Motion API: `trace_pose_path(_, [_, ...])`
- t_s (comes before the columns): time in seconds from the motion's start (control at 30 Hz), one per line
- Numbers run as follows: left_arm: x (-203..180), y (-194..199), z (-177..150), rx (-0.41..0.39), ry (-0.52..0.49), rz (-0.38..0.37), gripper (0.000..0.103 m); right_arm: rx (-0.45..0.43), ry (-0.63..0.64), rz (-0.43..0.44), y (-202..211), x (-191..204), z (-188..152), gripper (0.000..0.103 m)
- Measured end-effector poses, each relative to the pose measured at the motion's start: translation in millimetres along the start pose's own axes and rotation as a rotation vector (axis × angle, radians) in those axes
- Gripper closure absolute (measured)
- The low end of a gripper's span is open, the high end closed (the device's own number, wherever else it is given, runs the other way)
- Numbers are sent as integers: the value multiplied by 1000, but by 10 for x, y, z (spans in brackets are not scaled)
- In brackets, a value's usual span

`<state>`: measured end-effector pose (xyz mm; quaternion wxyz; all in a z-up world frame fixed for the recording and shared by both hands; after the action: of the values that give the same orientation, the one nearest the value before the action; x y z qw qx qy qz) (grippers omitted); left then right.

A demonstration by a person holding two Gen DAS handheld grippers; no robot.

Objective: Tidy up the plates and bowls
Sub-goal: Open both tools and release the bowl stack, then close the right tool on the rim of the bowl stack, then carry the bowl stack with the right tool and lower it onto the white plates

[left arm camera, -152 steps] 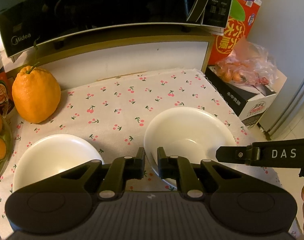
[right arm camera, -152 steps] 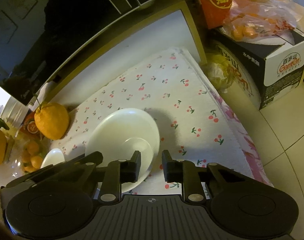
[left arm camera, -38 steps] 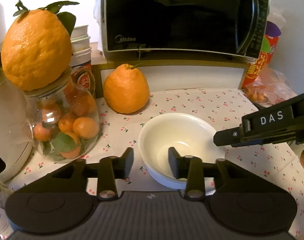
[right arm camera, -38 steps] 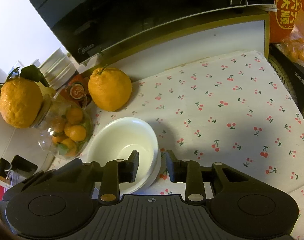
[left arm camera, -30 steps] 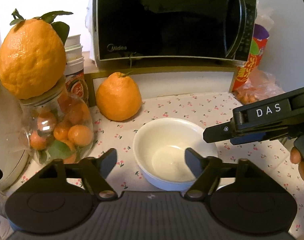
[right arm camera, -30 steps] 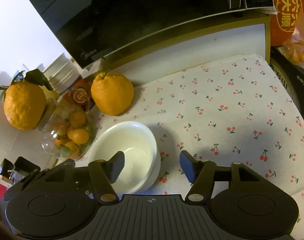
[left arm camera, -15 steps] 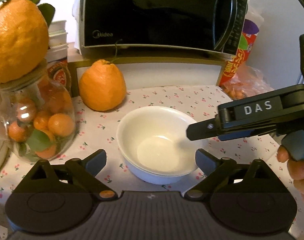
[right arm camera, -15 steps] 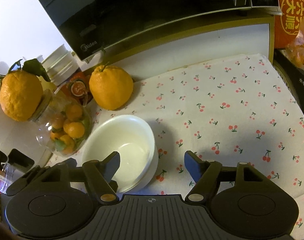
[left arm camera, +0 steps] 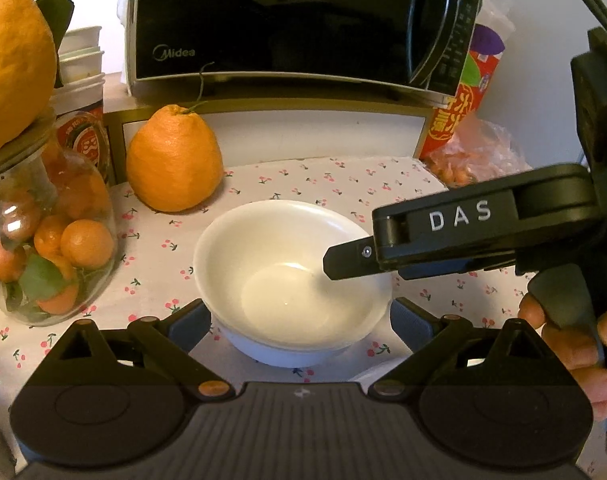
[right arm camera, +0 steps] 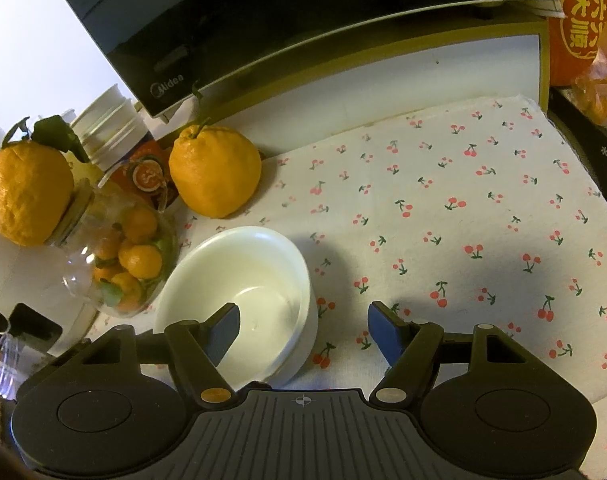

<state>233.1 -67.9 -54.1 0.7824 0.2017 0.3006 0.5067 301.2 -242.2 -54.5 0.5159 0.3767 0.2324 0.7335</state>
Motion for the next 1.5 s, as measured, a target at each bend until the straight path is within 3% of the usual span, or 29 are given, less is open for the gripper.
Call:
trace_pose_path(0.2, [13, -27, 15, 6, 12, -5, 8, -4, 8, 8, -32, 9, 8, 52])
trace_pose_path(0.33, [5, -23, 12, -2, 5, -2, 9, 10, 18, 16, -76, 27, -7, 73])
trace_pose_path(0.93, [-24, 141, 67, -60, 17, -12, 13, -37, 80, 11, 129, 173, 32, 75])
trace_pose_path(1.5, [-205, 540, 110, -103, -12, -44, 17, -88, 98, -13, 684, 351, 31, 75])
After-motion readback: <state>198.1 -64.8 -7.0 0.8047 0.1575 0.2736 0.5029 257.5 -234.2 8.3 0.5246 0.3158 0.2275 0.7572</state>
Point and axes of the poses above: each gripper's, at about its wrist camera, not at the fingertips, and y roughly against the way its jaws point, x to its left, z to its top, the point moved 1 cm from there along -y, roughly the way its jaws point, and after that the axes turned 11 degrees about y, right-handed, at the moved point
